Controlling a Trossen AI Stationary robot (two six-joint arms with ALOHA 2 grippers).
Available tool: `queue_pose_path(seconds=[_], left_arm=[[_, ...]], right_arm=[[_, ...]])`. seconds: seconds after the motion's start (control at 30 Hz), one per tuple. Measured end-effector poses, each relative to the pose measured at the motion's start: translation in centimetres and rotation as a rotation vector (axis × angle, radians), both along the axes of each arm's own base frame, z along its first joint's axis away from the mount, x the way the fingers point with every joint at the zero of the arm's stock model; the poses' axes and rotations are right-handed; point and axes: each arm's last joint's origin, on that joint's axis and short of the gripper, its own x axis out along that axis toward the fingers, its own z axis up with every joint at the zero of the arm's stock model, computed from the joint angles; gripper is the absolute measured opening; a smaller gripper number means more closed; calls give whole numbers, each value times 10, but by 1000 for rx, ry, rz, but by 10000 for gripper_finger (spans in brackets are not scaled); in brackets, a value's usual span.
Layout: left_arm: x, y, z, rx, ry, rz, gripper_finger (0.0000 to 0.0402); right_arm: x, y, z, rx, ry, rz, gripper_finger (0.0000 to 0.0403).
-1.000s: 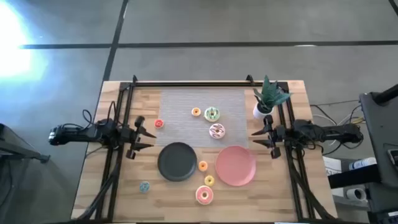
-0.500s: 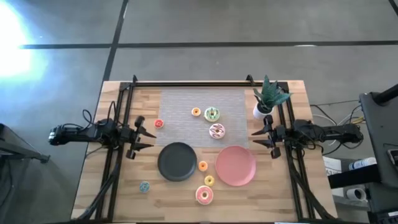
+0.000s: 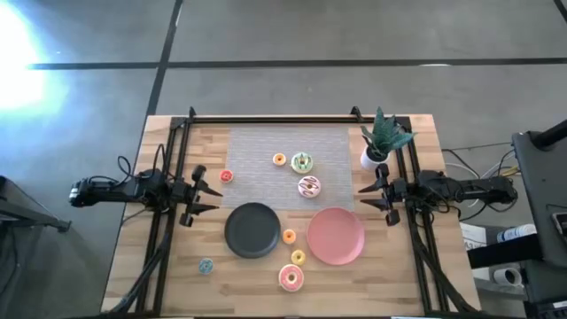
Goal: Pick & Place donuts
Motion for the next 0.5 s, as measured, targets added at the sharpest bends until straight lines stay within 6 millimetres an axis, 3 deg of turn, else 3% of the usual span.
queue_pose_path(seconds=[0.4,0.5], left_arm=[[0,0,0,0,0,0,144],[0,0,0,0,-1,0,144]], right_arm=[[0,0,0,0,0,0,122],[0,-1,0,-114,-12,-20,121]])
